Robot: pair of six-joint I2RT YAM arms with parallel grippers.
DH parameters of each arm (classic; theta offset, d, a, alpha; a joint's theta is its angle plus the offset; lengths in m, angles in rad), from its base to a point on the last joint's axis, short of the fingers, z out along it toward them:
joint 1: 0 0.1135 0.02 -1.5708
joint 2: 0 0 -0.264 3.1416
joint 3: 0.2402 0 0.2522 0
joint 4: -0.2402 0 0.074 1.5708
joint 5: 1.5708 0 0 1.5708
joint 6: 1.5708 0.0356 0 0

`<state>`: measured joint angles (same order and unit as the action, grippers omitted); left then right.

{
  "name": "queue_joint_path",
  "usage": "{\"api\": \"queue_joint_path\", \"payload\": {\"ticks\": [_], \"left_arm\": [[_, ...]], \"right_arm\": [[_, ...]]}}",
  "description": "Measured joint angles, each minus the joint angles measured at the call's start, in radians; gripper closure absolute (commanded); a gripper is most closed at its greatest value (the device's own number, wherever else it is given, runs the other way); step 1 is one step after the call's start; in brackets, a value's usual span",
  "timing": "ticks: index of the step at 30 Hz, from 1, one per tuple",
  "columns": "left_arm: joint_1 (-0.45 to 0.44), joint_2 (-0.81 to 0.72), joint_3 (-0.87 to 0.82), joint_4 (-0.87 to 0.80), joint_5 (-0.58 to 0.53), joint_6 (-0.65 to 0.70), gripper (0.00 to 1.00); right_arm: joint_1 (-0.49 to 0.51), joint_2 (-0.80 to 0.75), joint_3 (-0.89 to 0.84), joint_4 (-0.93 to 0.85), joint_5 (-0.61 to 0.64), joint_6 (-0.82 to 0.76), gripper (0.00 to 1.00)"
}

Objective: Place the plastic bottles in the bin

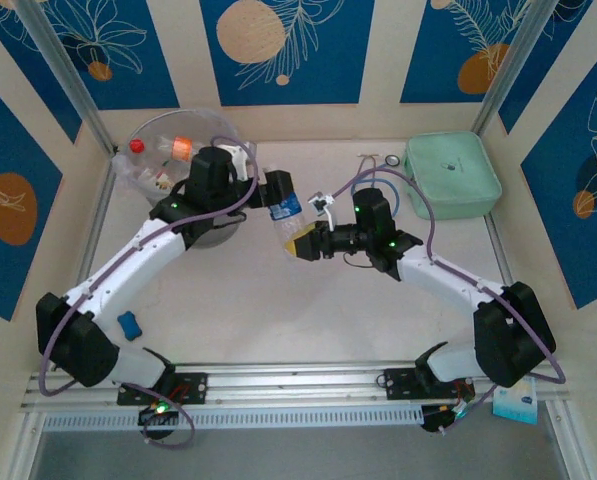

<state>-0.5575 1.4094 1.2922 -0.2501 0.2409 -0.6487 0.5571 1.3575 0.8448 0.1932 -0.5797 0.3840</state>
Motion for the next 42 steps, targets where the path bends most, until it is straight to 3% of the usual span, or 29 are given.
{"api": "queue_joint_path", "payload": {"ticks": [5,9,14,15,20,22,25,32,38,42], "left_arm": [[-0.017,0.008,-0.012,0.035,0.03,-0.027,0.44],[-0.016,0.008,-0.013,0.041,0.02,-0.023,0.63],[-0.016,0.008,-0.002,0.034,0.008,-0.017,0.68],[-0.016,0.008,0.006,0.028,0.005,-0.009,0.68],[0.009,0.008,0.082,-0.001,-0.021,0.043,0.75],[0.045,0.008,0.126,-0.001,-0.029,0.069,0.82],[0.135,0.007,0.179,0.01,-0.039,0.083,1.0],[0.353,0.008,0.193,0.203,-0.15,0.088,1.0],[0.41,0.073,0.175,0.452,-0.206,0.06,1.0],[0.41,0.158,0.195,0.472,-0.267,0.113,1.0]], "right_arm": [[0.012,0.001,0.0,-0.007,0.028,-0.016,0.95],[0.013,0.006,0.015,-0.019,0.046,-0.018,0.84],[0.014,0.016,0.04,-0.052,0.057,-0.039,0.18],[0.011,0.013,0.04,-0.048,0.056,-0.039,0.01],[-0.017,-0.06,0.04,-0.049,0.075,-0.048,0.01],[-0.034,-0.109,0.039,-0.056,0.103,-0.058,0.01],[-0.053,-0.166,0.034,-0.079,0.148,-0.079,0.01],[-0.085,-0.257,-0.075,-0.117,0.211,-0.058,0.01],[-0.141,-0.29,-0.14,-0.101,0.21,0.009,0.01],[-0.145,-0.287,-0.14,-0.101,0.205,0.01,0.01]]}}
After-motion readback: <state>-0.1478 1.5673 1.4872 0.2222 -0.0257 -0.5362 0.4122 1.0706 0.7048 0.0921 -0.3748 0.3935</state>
